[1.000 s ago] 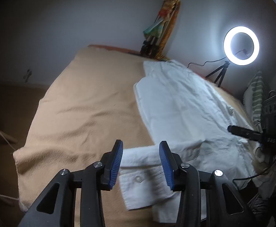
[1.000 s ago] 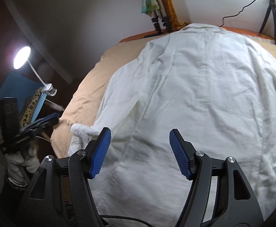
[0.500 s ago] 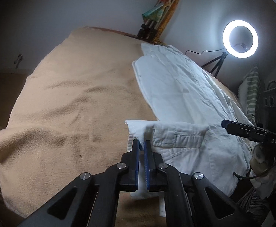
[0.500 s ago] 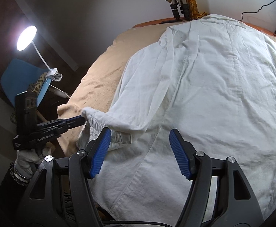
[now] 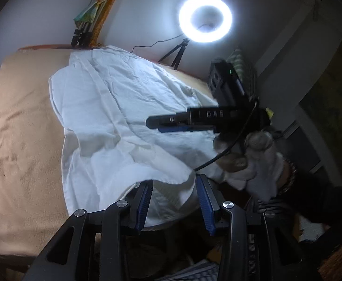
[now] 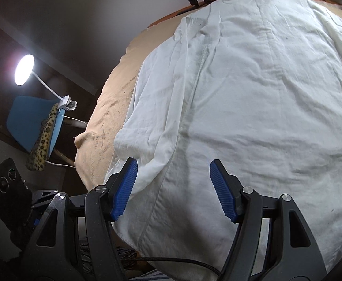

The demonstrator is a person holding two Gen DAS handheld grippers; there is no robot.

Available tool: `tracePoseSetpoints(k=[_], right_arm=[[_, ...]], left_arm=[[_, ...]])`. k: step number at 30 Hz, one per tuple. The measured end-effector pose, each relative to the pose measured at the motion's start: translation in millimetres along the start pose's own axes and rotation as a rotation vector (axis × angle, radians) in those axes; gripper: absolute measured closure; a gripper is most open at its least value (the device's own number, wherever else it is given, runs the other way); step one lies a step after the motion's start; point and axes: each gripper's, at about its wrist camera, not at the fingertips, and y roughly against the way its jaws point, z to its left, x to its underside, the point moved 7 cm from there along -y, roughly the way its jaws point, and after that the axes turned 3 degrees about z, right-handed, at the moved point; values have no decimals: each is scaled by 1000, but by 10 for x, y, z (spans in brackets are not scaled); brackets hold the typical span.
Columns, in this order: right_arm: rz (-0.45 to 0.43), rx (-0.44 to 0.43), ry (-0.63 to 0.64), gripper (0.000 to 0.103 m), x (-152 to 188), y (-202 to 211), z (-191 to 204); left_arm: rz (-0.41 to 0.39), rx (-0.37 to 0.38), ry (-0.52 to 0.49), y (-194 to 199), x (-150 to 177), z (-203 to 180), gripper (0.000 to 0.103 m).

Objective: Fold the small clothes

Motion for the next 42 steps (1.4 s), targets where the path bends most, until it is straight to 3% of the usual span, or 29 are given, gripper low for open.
tracePoseSetpoints(k=[5, 7, 9, 14, 17, 20, 23, 24, 27, 31, 33, 35, 37, 39, 42], right_arm=[[18, 12, 8, 35, 63, -35, -8], [10, 25, 12, 35, 55, -20, -2], [1, 14, 16, 35, 32, 7, 15], [-12, 39, 40, 35, -7, 22, 42], [-12, 49, 49, 35, 0, 19, 34], [-12, 65, 63, 35, 8, 15, 36], [3, 59, 85, 35, 19, -26, 97], [11, 59, 95, 36, 25, -50, 126], [45, 84, 130, 45, 56, -151, 193], [84, 116, 140, 58, 82, -286, 189], [100, 124, 134, 67, 84, -343, 167], [111, 138, 129, 84, 84, -391, 144], [112, 132, 122, 94, 78, -410, 138], [109, 72, 75, 96, 58, -396, 136], [68, -118, -53, 98, -25, -301, 151]], left_arm=[[-89, -36, 114, 162, -221, 316, 66], [-112, -27, 108, 225, -263, 311, 66], [-81, -31, 46, 160, -248, 173, 66], [62, 55, -70, -188, 38, -289, 65], [61, 40, -109, -182, 64, -397, 63], [15, -51, -14, -103, -89, -90, 63], [29, -280, 71, -144, -189, 422, 66], [44, -323, 103, -195, -197, 580, 67], [90, -373, 166, -357, -181, 898, 69], [87, -346, 194, -505, -228, 995, 75], [71, -345, 205, -551, -291, 1030, 87], [62, -322, 219, -579, -343, 1065, 100], [58, -301, 231, -575, -362, 1096, 103], [37, -285, 234, -544, -411, 1055, 103], [-9, -312, 196, -379, -543, 940, 103]])
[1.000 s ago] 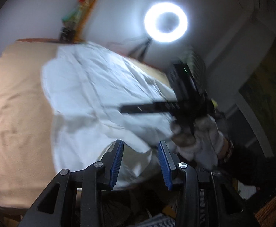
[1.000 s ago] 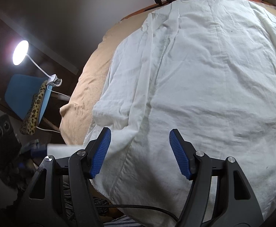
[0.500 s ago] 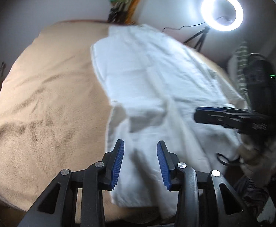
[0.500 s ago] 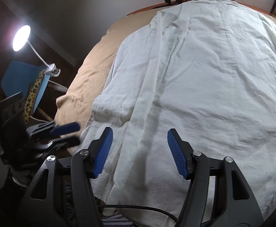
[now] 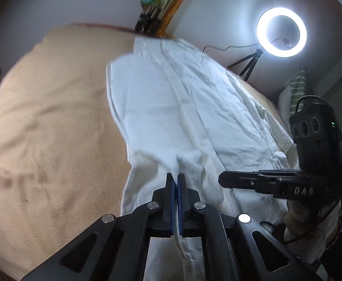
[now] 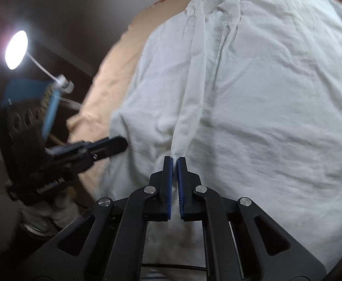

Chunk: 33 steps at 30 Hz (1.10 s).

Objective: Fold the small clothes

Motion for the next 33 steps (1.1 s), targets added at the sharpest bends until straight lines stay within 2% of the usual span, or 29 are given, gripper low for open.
tracePoseSetpoints(k=[1, 3, 8, 10, 11, 12, 15, 18, 20, 22, 25, 27, 30, 33], right_arm=[[-14, -40, -23, 98, -23, 29, 3], [-31, -34, -37, 98, -49, 41, -32], [19, 142, 13, 98, 53, -137, -127], [25, 197, 69, 98, 93, -131, -69], [28, 224, 98, 98, 110, -102, -30], [27, 247, 131, 97, 123, -59, 15], [-14, 277, 210, 95, 90, 177, 199], [-71, 263, 270, 83, -82, 460, 442], [-99, 264, 300, 67, -287, 547, 632], [-110, 276, 323, 67, -493, 593, 787], [-81, 271, 350, 67, -780, 451, 1005], [-55, 271, 339, 67, -948, 274, 1085], [-15, 276, 319, 67, -1213, -75, 1127], [8, 338, 312, 67, -1435, -464, 1081]], left_arm=[[-20, -16, -14, 67, -45, -20, 103], [-49, -46, -22, 150, -110, -1, 103], [-26, -108, -17, 69, -40, 142, 103], [-11, -112, -19, 87, 54, 167, 86], [-17, -131, -26, 123, 95, 178, 68], [-29, -155, -32, 186, 137, 191, 61], [-56, -181, -15, 338, 314, 239, 49], [-34, -178, 23, 323, 554, 285, 49], [-6, -155, 35, 243, 685, 265, 50], [-3, -139, 43, 172, 782, 228, 50], [-45, -147, 34, 166, 811, 177, 52], [-52, -137, 38, 158, 832, 172, 67], [-50, -140, 16, 141, 822, 186, 78], [-53, -111, 26, 132, 814, 220, 86]])
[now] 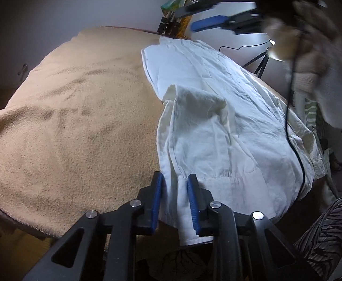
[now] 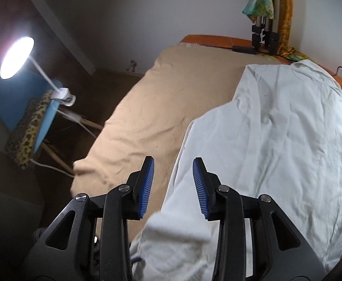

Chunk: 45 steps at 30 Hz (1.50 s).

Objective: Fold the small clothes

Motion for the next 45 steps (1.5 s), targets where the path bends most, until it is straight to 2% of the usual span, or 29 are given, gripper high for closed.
tracePoseSetpoints(k=[3, 5, 13, 16, 18, 19, 22, 25, 27, 33, 39, 45], right_arm=[[40, 52, -18, 67, -140, -342, -38], [69, 89, -14, 67, -214, -549, -37], [148, 372, 107, 66, -392, -1074, -116], [164, 436, 152, 67, -427, -1175, -129], [168, 456, 174, 89, -449, -1208, -142], [165, 462, 178, 95, -464, -1204, -150], [119, 427, 135, 97, -576, -1086, -200], [42, 335, 40, 98, -692, -849, -335], [33, 272, -22, 98, -696, -801, -452], [-41, 173, -81, 98, -680, -598, -589], [-109, 134, -83, 98, -644, -271, -676], [-160, 111, -146, 98, -565, 89, -1050]], left_arm=[[7, 39, 10, 9, 7, -6, 96], [8, 43, 2, 6, 6, -20, 97], [15, 92, 20, 36, 12, 14, 99], [16, 103, 20, 59, 11, 33, 100], [16, 111, 20, 85, 18, 33, 101], [15, 115, 19, 105, 25, 28, 101], [7, 139, 23, 194, 65, 6, 103], [1, 118, 12, 221, 90, 20, 103], [-1, 112, 17, 227, 90, 57, 103], [-31, 114, -6, 342, 52, -28, 103], [-50, 140, -27, 442, -27, -182, 103], [-57, 165, -105, 453, -106, -513, 103]])
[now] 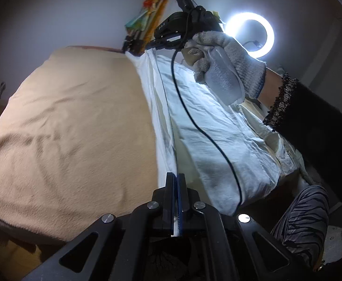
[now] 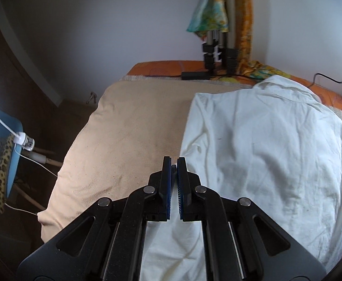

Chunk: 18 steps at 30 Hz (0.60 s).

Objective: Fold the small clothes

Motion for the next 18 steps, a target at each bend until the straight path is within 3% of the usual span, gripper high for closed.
tracePoseSetpoints(k=[7, 18], right_arm=[[-29, 17, -63, 98, 154, 263, -570], [-29, 72, -153, 101, 289, 149, -1351]], left_arm=[[40, 46, -77, -230, -56, -397, 103], [148, 121, -125, -764, -51, -873, 103]])
